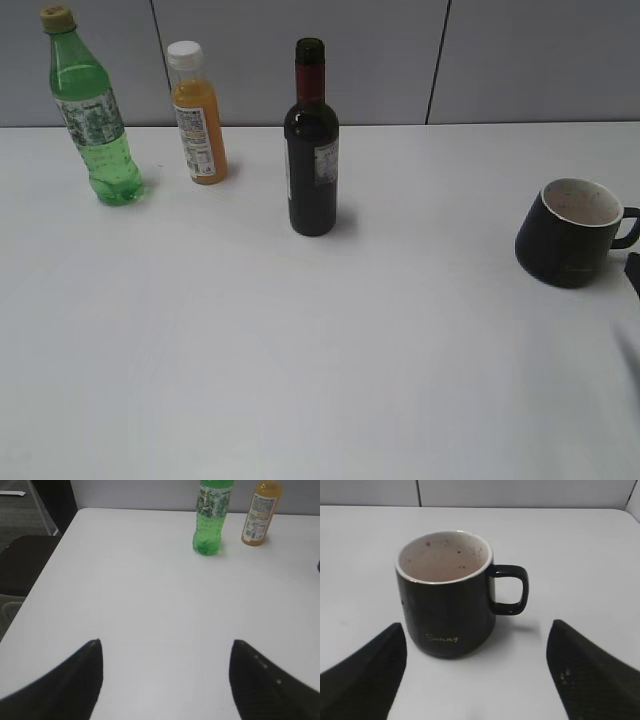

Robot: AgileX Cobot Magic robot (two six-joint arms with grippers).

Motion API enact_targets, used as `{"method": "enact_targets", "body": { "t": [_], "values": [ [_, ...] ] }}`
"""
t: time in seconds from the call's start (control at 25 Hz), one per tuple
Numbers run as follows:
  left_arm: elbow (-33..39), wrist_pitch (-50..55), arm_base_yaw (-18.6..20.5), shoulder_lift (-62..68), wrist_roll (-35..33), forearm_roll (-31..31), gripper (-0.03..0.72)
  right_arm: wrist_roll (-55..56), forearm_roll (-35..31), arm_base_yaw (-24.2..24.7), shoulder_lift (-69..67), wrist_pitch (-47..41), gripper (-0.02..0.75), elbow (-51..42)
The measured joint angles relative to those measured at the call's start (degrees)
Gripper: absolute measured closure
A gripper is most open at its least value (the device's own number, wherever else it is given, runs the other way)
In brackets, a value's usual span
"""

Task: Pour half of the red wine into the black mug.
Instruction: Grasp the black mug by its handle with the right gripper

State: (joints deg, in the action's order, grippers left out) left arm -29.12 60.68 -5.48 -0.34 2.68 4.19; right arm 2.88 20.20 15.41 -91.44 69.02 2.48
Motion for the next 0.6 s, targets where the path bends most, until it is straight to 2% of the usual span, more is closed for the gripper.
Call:
{"method": "enact_targets", "body": {
  "t": [0.32,0.6],
  "values": [
    [0.00,0.00,0.00,0.00,0.00,0.00,0.099,0.25,13.65,10.48,-7.53,0.09,0.069,7.60],
    [0.00,0.00,0.00,0.00,0.00,0.00,0.099,0.46,16.52,12.00,-13.91,0.09,0.069,14.21]
  ]
}}
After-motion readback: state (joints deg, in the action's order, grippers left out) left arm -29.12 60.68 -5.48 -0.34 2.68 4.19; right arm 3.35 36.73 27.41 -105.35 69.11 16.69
